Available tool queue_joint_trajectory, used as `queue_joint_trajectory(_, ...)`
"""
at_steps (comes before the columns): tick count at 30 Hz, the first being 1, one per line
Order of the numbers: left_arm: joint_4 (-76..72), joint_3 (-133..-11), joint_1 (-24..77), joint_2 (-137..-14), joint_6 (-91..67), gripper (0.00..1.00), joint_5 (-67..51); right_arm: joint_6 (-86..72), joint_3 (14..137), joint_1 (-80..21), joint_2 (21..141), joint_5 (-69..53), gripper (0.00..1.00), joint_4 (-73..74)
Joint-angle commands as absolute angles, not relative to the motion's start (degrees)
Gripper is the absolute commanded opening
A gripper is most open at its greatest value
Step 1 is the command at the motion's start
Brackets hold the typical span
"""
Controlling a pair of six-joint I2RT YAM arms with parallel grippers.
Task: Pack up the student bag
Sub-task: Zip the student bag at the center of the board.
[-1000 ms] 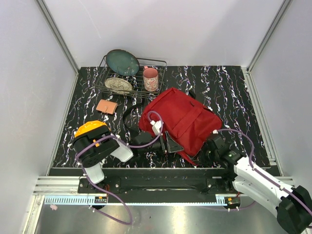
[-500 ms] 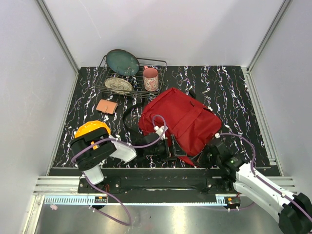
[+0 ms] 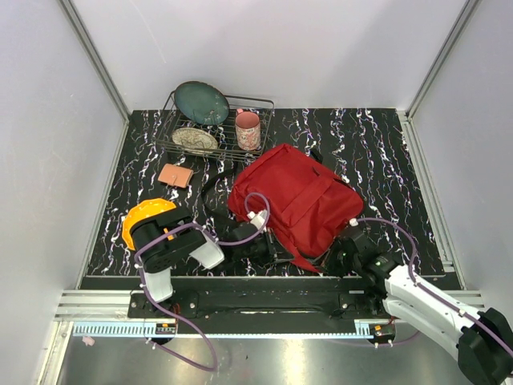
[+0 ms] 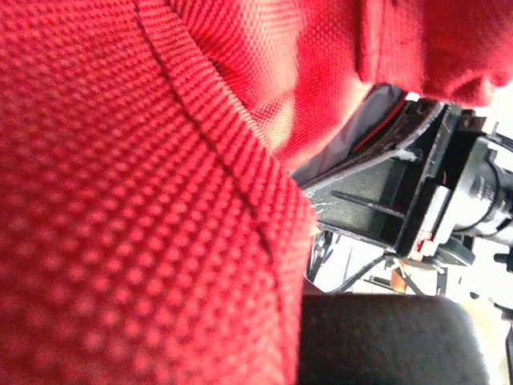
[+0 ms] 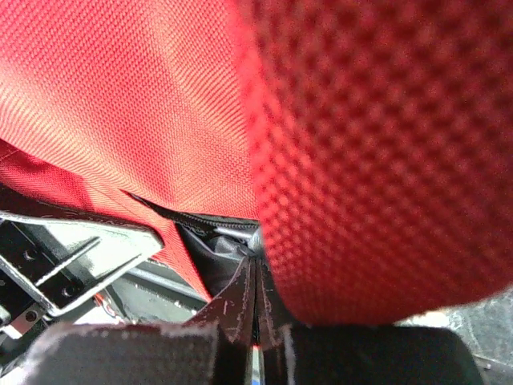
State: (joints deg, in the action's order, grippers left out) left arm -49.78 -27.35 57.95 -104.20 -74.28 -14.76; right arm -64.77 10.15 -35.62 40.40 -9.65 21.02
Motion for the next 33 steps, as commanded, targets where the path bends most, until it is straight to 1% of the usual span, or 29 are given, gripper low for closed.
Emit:
queue_joint_trajectory(1,-74.83,-22.07,56.69,-104.24,-73.48,0.0,-15.2,-62.05,12.03,-36.56,41.4,-8.45,0.06,24.95)
queue_joint_trajectory(2,-77.32,-21.71,56.34,-103.63,-72.69,0.0,-15.55,-61.7,14.39,-36.48,40.09,-6.61,0.1,29.14)
queue_joint_trajectory(3,-79.34,-21.36,56.08,-103.19,-70.86,0.0,-16.08,-61.7,15.46,-36.56,39.3,-3.29,0.16,31.01)
queue_joint_trajectory(4,-82.24,-20.84,55.99,-102.66,-69.88,0.0,-16.95,-62.05,16.43,-36.56,37.81,-2.64,0.17,31.55)
queue_joint_trajectory(6,-83.67,-20.65,55.99,-101.6,-66.91,0.0,-17.84,-62.75,16.44,-36.47,36.57,-3.77,0.21,29.45)
queue_joint_trajectory(7,-85.06,-21.09,56.07,-101.34,-66.01,0.0,-19.58,-63.1,16.35,-36.56,36.04,-4.48,0.25,27.01)
queue_joint_trajectory(9,-86.48,-21.27,55.99,-101.51,-64.69,0.0,-21.0,-64.33,16.08,-36.47,36.12,-6.67,0.27,24.27)
queue_joint_trajectory(13,-88.24,-20.92,56.07,-101.78,-63.9,0.0,-22.23,-65.04,17.14,-36.56,39.01,-6.94,0.35,20.49)
queue_joint_trajectory(17,-88.42,-20.74,56.07,-102.21,-64.25,0.0,-23.11,-64.69,17.4,-36.56,43.15,-6.85,0.38,15.31)
queue_joint_trajectory(22,-89.12,-20.39,56.07,-102.65,-64.95,0.0,-23.64,-64.34,17.67,-36.47,49.82,-7.91,0.38,6.53)
queue_joint_trajectory(28,-89.38,-20.74,56.07,-103.53,-65.39,0.0,-24.35,-65.13,16.7,-36.47,52.65,-10.19,0.4,-1.3)
queue_joint_trajectory(29,-89.38,-20.83,56.07,-103.71,-65.39,0.0,-24.35,-65.65,16.53,-36.47,52.56,-10.46,0.44,-1.84)
queue_joint_trajectory(30,-89.47,-20.74,56.07,-103.8,-65.48,0.0,-24.35,-65.92,16.18,-36.47,52.3,-10.98,0.45,-2.45)
queue_joint_trajectory(31,-89.56,-20.74,55.99,-104.06,-65.57,0.0,-24.35,-66.18,15.82,-36.47,51.86,-11.33,0.5,-3.07)
queue_joint_trajectory(33,-89.65,-21.09,56.07,-104.41,-65.83,0.0,-24.43,-66.01,15.56,-36.56,51.24,-12.39,0.5,-2.99)
